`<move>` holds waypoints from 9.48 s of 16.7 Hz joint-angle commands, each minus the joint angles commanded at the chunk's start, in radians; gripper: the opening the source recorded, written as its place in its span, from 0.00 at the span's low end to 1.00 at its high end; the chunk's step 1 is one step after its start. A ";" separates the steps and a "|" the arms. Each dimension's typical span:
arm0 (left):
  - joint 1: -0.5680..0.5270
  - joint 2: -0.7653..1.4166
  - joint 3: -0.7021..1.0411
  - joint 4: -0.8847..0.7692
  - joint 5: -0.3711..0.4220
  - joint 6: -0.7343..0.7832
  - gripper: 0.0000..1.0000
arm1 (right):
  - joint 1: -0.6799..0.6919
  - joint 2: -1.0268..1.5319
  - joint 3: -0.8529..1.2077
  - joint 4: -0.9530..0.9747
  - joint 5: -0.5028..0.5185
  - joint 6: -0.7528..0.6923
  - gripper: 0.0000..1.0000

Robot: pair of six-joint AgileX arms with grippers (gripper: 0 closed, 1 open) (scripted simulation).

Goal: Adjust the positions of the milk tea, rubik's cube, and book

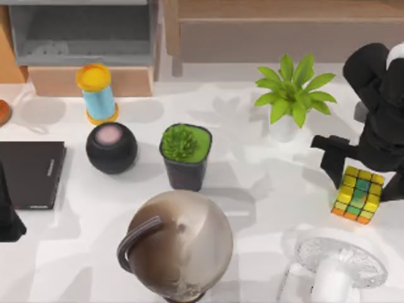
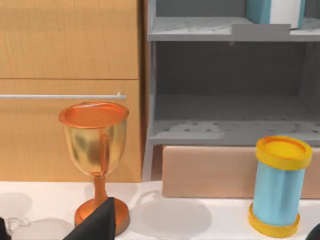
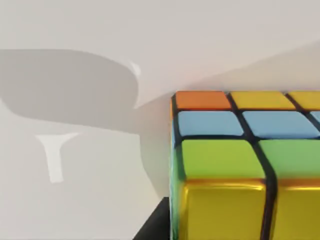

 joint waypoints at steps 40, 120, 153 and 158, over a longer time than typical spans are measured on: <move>0.000 0.000 0.000 0.000 0.000 0.000 1.00 | -0.530 -0.344 0.224 1.018 -0.221 -0.689 0.00; 0.000 0.000 0.000 0.000 0.000 0.000 1.00 | -0.301 -1.882 -1.213 0.898 -0.003 -0.705 1.00; -0.262 1.912 1.269 0.641 -0.224 -0.012 1.00 | -0.298 -1.896 -1.226 0.899 -0.002 -0.705 1.00; -0.258 1.916 1.269 0.641 -0.224 -0.012 1.00 | -0.298 -1.896 -1.226 0.899 -0.002 -0.705 1.00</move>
